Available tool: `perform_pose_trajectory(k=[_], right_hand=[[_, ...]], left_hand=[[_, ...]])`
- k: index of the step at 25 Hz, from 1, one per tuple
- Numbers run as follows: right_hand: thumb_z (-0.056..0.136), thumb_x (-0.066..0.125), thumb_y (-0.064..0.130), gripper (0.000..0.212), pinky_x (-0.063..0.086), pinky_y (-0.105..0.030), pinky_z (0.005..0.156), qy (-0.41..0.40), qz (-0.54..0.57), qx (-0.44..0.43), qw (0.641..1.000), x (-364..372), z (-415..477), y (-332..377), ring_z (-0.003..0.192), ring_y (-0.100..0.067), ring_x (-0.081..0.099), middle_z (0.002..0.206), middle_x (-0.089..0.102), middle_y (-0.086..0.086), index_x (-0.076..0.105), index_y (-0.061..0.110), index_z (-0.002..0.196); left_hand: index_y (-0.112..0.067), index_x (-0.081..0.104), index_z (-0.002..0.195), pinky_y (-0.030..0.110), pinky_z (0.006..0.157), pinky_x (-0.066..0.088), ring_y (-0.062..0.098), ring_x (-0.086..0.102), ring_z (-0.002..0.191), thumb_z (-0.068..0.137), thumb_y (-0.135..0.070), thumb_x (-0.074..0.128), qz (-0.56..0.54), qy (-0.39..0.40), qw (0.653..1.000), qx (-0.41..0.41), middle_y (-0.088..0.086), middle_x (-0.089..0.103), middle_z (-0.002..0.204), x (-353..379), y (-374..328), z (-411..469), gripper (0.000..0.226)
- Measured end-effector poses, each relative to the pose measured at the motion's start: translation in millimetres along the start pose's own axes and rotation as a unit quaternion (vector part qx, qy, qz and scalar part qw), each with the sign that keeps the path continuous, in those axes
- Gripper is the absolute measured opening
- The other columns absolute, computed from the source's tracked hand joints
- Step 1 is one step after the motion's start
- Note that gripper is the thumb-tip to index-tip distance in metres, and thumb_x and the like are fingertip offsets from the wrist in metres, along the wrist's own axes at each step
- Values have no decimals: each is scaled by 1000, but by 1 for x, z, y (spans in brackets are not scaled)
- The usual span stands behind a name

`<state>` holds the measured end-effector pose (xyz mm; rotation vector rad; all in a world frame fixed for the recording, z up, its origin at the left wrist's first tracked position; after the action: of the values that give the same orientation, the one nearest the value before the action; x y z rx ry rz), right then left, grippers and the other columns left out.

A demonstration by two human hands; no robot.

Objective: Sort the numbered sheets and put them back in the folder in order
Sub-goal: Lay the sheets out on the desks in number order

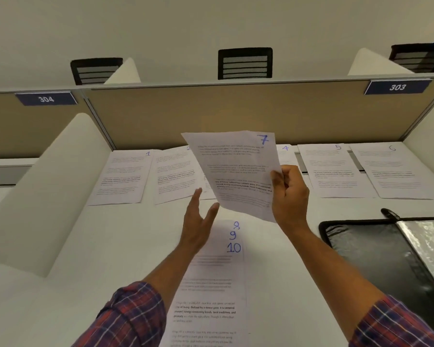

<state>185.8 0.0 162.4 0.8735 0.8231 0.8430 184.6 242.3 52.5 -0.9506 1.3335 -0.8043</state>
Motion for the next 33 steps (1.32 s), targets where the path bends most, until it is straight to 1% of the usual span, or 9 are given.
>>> perform_pose_trajectory(k=[5, 8, 11, 17, 20, 22, 25, 29, 33], right_hand=[[109, 53, 29, 15, 58, -19, 65, 27, 78, 45, 996, 33, -11, 25, 84, -9, 71, 99, 71, 5, 55, 17, 103], [108, 55, 30, 13, 60, -21, 65, 41, 90, 81, 992, 60, -23, 33, 83, -10, 73, 99, 72, 4, 57, 17, 106], [108, 56, 32, 14, 58, -18, 63, 72, 73, 134, 986, 104, -43, 32, 83, -11, 73, 98, 72, 5, 62, 19, 109], [107, 58, 28, 20, 56, -24, 66, 90, 46, 224, 969, 211, -107, 17, 82, -17, 70, 91, 74, 0, 69, 15, 97], [106, 59, 25, 20, 58, -27, 67, 93, 51, 264, 959, 258, -134, 19, 80, -19, 69, 90, 74, -2, 70, 14, 94], [106, 58, 26, 20, 63, -37, 74, 105, 54, 305, 945, 285, -155, 17, 86, -24, 72, 93, 75, -2, 71, 15, 95], [106, 58, 22, 20, 65, -42, 78, 122, 52, 353, 926, 321, -188, 13, 89, -27, 74, 94, 76, -3, 71, 11, 96], [106, 57, 22, 18, 65, -41, 78, 136, 34, 385, 912, 357, -220, 12, 85, -23, 74, 96, 75, 0, 69, 18, 94], [106, 55, 20, 19, 63, -34, 71, 149, 4, 384, 911, 386, -232, 9, 84, -22, 73, 94, 74, -2, 69, 15, 94]], left_hand=[[-16, 60, 130, 27, 98, 57, 14, 66, 118, 102, -30, 66, -190, -100, 976, 32, -8, 71, 126, -45, -42, 0, 31], [-15, 70, 107, 30, 80, 63, 19, 73, 91, 103, -21, 65, -223, -153, 962, -27, -5, 77, 97, -78, -22, -3, 9], [-15, 73, 98, 38, 82, 64, 20, 73, 86, 103, -17, 65, -239, -160, 954, -81, -2, 78, 92, -116, 10, -6, 9], [-16, 71, 112, 40, 87, 63, 28, 74, 101, 101, -17, 65, -198, -150, 961, -120, 0, 77, 103, -206, 82, 0, 12], [-24, 46, 148, 40, 106, 51, 19, 56, 130, 102, -26, 65, -16, -189, 979, -80, -1, 57, 143, -248, 113, -1, 51], [-23, 36, 155, 44, 115, 37, 23, 40, 145, 100, -29, 64, 117, -199, 973, -5, 3, 42, 158, -266, 128, -5, 62], [-16, 39, 157, 46, 124, 25, 29, 27, 154, 100, -44, 53, 248, -115, 960, 58, 11, 34, 166, -274, 152, -13, 65], [-20, 20, 164, 46, 129, 5, 30, 4, 160, 100, -63, 29, 360, 25, 933, -11, 11, 7, 174, -271, 194, -33, 78], [-22, 0, 166, 42, 127, -9, 28, -12, 160, 96, -69, 11, 389, 62, 918, -42, 9, -12, 174, -276, 223, -51, 85]])
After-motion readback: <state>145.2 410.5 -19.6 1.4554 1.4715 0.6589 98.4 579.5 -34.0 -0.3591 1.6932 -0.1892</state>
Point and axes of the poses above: each hand's wrist, its own z-axis towards the middle knuckle, its own x-axis out of the palm, y = z × x, the point moved 4 cm from there along z, towards the middle knuckle
